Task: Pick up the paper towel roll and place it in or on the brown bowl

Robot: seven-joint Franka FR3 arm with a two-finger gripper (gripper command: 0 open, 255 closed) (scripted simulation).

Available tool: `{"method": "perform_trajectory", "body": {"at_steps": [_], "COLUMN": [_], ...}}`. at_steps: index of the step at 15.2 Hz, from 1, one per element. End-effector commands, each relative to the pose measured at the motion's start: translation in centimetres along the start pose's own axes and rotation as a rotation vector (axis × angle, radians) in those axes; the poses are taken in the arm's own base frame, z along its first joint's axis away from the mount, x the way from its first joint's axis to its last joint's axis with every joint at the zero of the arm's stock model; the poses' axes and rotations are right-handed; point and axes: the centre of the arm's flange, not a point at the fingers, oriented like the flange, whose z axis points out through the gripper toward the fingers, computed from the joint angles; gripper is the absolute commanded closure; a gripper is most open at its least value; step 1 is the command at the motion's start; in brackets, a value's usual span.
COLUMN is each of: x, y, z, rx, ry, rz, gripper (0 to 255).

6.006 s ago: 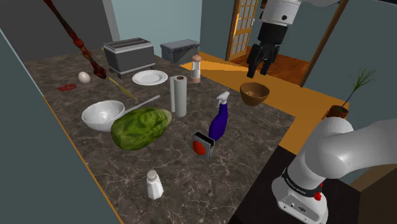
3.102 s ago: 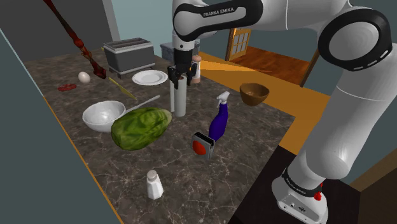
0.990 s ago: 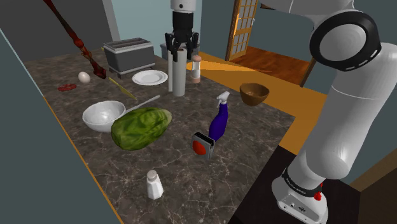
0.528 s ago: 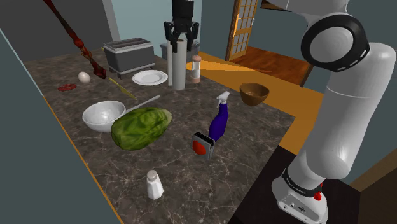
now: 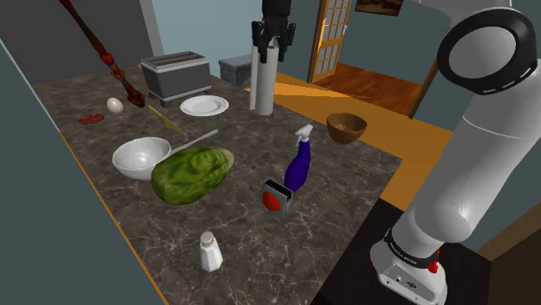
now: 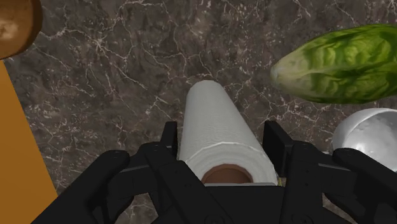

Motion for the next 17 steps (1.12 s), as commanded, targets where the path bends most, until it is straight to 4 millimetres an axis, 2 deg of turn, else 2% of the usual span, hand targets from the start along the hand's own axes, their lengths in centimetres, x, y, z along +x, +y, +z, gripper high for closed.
{"method": "perform_trajectory", "body": {"at_steps": [1, 17], "x": [-1.0, -8.3], "y": [2.8, 22.1], "z": [-0.8, -5.3], "rx": [0.0, 0.0], "ry": [0.0, 0.0], "rz": [-0.001, -0.001], "gripper": [255, 255]}}
